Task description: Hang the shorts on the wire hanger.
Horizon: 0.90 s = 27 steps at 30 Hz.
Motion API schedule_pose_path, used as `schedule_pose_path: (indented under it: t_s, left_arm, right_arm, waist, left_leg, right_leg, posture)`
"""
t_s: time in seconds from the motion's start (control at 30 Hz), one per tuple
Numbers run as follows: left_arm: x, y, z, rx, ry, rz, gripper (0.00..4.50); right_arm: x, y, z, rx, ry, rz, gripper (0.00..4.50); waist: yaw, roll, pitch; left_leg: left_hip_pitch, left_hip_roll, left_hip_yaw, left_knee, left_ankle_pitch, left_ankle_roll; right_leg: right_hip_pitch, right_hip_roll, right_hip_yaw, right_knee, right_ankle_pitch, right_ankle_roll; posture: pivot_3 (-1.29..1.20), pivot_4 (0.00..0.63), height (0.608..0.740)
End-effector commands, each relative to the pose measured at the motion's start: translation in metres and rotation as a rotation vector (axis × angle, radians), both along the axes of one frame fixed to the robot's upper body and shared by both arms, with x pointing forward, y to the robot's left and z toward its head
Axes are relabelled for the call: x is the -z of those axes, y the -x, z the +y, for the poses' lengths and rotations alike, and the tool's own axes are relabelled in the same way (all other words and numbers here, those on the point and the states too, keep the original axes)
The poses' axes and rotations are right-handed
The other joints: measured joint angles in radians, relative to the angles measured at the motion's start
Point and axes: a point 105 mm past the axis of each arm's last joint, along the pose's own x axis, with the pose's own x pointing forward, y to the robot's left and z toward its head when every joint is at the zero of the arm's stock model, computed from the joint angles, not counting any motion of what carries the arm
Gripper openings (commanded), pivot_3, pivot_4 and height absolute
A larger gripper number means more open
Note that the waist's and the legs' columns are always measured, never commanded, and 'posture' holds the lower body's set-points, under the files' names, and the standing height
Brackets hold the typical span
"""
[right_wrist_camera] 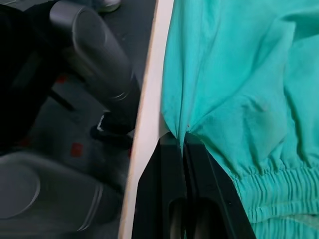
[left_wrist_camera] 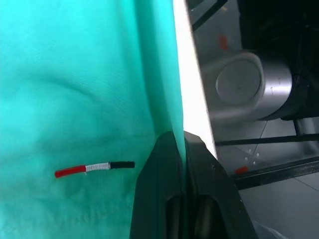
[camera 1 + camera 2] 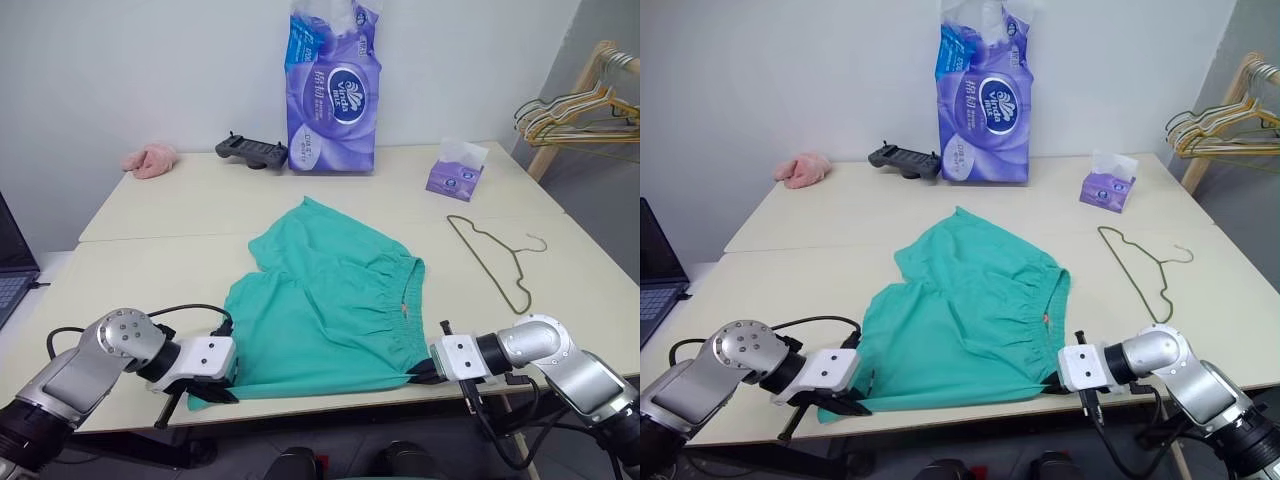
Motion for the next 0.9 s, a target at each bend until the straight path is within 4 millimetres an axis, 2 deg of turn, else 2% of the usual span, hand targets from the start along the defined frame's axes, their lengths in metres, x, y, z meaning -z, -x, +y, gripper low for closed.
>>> schedule_pose_path:
  t_s: [0.03, 0.07, 0.17, 0.37, 0.47, 0.5, 0.6, 0.77, 0.83, 0.9]
  left_arm:
    - [0.002, 0.004, 0.011, -0.001, -0.065, 0.020, 0.05]
    - [0.003, 0.004, 0.012, 0.006, -0.078, 0.022, 0.24]
    - [0.003, 0.007, 0.018, 0.023, -0.100, 0.048, 0.87]
    - [-0.007, 0.004, 0.023, 0.016, -0.093, 0.085, 2.64]
    - [-0.012, 0.004, 0.030, 0.024, -0.102, 0.106, 3.57]
    - [-0.014, 0.005, 0.031, 0.028, -0.096, 0.113, 3.84]
    - [-0.025, 0.002, 0.027, 0.017, -0.054, 0.128, 3.84]
    - [-0.052, -0.025, 0.013, -0.064, 0.054, 0.118, 3.84]
    - [-0.066, -0.042, 0.006, -0.101, 0.106, 0.093, 3.84]
    - [-0.082, -0.067, -0.009, -0.131, 0.199, 0.040, 3.84]
  right_arm:
    - [-0.004, -0.005, -0.005, 0.035, 0.018, -0.006, 0.00]
    - [-0.004, -0.006, -0.003, 0.046, 0.009, 0.005, 0.00]
    - [-0.004, -0.008, -0.001, 0.084, -0.006, 0.074, 0.62]
    - [-0.009, 0.002, -0.009, 0.080, 0.034, 0.142, 2.66]
    - [-0.014, 0.022, -0.017, 0.072, 0.063, 0.241, 3.73]
    - [-0.017, 0.027, -0.019, 0.072, 0.070, 0.267, 3.75]
    - [-0.027, 0.034, -0.021, 0.079, 0.076, 0.307, 3.75]
    - [-0.050, 0.042, -0.022, 0.114, 0.070, 0.384, 3.75]
    - [-0.061, 0.029, -0.024, 0.197, 0.024, 0.380, 3.75]
    - [-0.074, 0.000, -0.028, 0.338, -0.051, 0.332, 3.75]
  waist:
    - [0.000, 0.000, 0.000]
    - [0.000, 0.000, 0.000]
    - [-0.001, 0.000, 0.000]
    - [-0.001, 0.001, 0.000]
    - [0.000, 0.001, 0.000]
    - [0.000, 0.001, 0.000]
    - [0.000, 0.000, 0.002]
    - [-0.001, -0.004, 0.004]
    - [-0.002, -0.006, 0.004]
    - [-0.005, -0.006, 0.004]
  left_leg:
    - [0.000, 0.000, 0.000, 0.000, 0.000, 0.000]
    - [0.000, 0.000, 0.000, 0.000, 0.000, 0.000]
    - [0.001, 0.000, 0.000, 0.000, 0.000, 0.000]
    - [0.001, 0.001, 0.000, 0.000, 0.000, 0.000]
    - [0.001, 0.001, 0.000, 0.000, 0.000, 0.000]
    - [0.001, 0.001, -0.001, 0.000, 0.000, 0.000]
    - [0.001, 0.002, -0.001, 0.000, 0.000, 0.000]
    - [0.001, 0.002, -0.001, 0.001, 0.000, 0.000]
    - [0.000, 0.002, -0.001, 0.001, 0.000, 0.000]
    - [0.000, 0.001, -0.001, 0.001, 0.000, 0.000]
  right_leg:
    - [0.000, 0.000, 0.000, 0.000, 0.000, 0.000]
    - [0.000, 0.000, 0.000, 0.000, 0.000, 0.000]
    - [0.000, 0.000, 0.000, 0.001, 0.000, 0.000]
    - [0.000, 0.001, -0.001, 0.001, 0.000, 0.000]
    - [0.000, 0.001, -0.001, 0.001, 0.000, 0.000]
    - [0.000, 0.001, -0.001, 0.001, 0.000, 0.000]
    - [0.000, 0.001, -0.002, 0.000, 0.000, 0.000]
    - [0.001, 0.001, -0.002, 0.000, 0.000, 0.000]
    - [0.001, 0.001, -0.003, 0.001, 0.000, 0.000]
    - [0.001, 0.001, -0.002, 0.001, 0.000, 0.001]
  posture:
    - [0.04, 0.012, 0.740]
    - [0.04, 0.011, 0.740]
    - [0.04, 0.013, 0.740]
    - [0.04, 0.017, 0.740]
    - [0.04, 0.017, 0.740]
    - [0.04, 0.017, 0.740]
    - [0.04, 0.017, 0.740]
    - [0.03, 0.013, 0.740]
    - [0.02, 0.014, 0.740]
    - [0.01, 0.015, 0.740]
